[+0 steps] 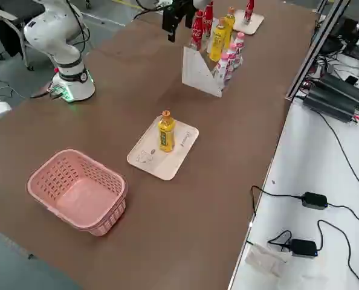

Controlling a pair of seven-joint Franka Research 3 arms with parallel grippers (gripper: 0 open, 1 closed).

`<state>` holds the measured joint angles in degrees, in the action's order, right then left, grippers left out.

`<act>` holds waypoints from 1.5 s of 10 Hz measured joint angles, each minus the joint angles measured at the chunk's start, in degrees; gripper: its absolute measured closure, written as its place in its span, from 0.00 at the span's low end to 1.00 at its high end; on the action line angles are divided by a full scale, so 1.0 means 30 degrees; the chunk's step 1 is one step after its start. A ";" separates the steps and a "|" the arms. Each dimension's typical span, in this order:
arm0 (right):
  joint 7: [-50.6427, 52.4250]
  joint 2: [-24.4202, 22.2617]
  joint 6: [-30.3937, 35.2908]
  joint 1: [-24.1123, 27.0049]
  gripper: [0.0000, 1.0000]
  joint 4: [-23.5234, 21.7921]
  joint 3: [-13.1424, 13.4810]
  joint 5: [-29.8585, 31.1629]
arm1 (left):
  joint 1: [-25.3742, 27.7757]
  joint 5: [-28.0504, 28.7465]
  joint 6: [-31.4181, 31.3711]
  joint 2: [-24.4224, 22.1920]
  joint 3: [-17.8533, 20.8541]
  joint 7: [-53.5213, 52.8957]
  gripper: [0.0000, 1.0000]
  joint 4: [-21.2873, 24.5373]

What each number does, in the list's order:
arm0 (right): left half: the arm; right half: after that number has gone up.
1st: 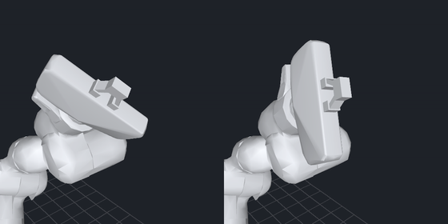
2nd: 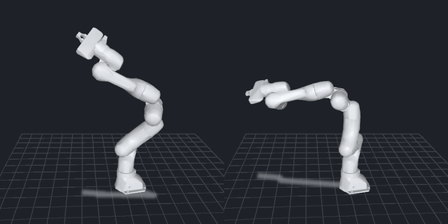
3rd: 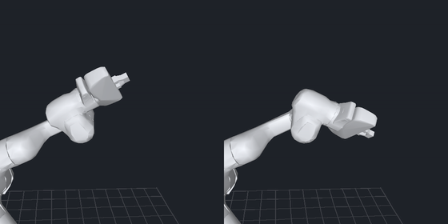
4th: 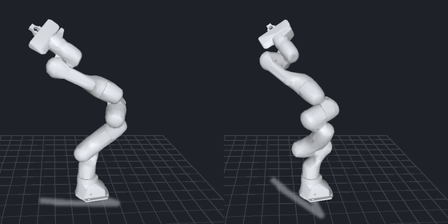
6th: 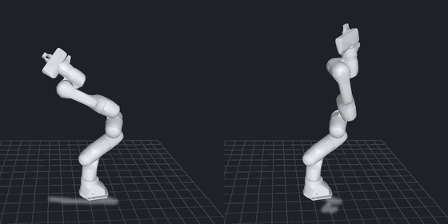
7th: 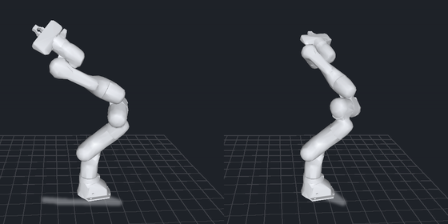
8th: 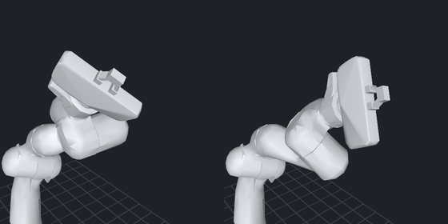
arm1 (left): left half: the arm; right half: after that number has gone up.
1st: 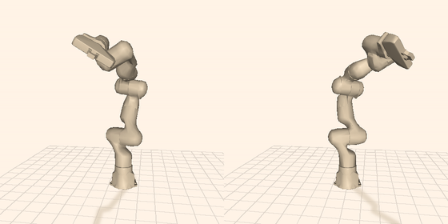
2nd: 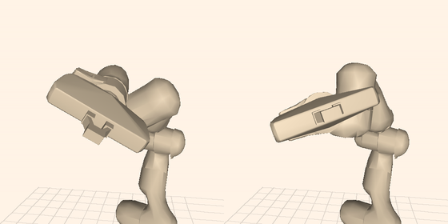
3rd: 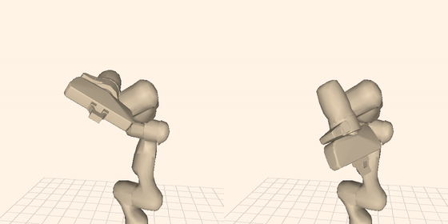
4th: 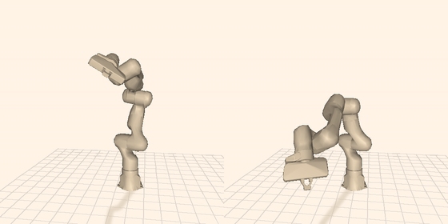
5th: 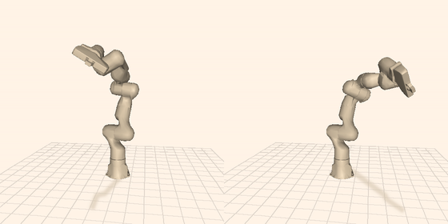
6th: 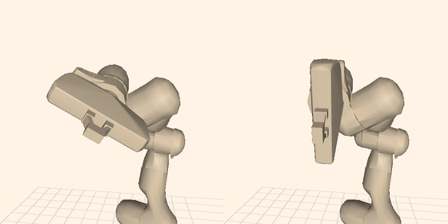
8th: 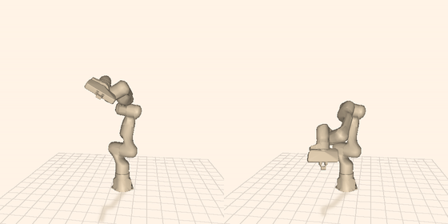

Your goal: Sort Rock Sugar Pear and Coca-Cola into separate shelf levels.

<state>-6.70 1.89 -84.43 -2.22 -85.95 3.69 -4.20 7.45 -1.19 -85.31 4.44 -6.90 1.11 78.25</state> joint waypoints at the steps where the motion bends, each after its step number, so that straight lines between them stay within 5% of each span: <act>1: 0.0000 0.0000 0.0007 0.0001 0.00 -0.0028 0.0000 0.0000 | 0.0000 0.0000 0.0104 -0.0004 0.0023 0.0000 0.00 0.0000; 7: 0.0048 0.0000 0.0232 0.0003 0.00 -0.0056 0.0001 0.0000 | 0.0979 0.0002 0.0279 0.0235 0.0168 -0.0056 0.00 0.0832; 13: 0.4472 0.0597 0.0064 0.2237 0.00 -0.0312 0.0166 0.0205 | 0.2335 0.0146 -0.5610 0.0679 0.0226 -0.0272 0.00 0.6548; 15: 0.5763 0.1002 -0.1993 0.2717 0.00 -0.1425 0.0184 0.0643 | 0.2555 0.0238 -0.8350 0.0337 0.0228 -0.0305 0.00 0.9152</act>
<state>10.59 4.90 -90.41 5.93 -90.22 4.24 -2.27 15.12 -0.48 -110.36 5.45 -6.21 0.20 105.70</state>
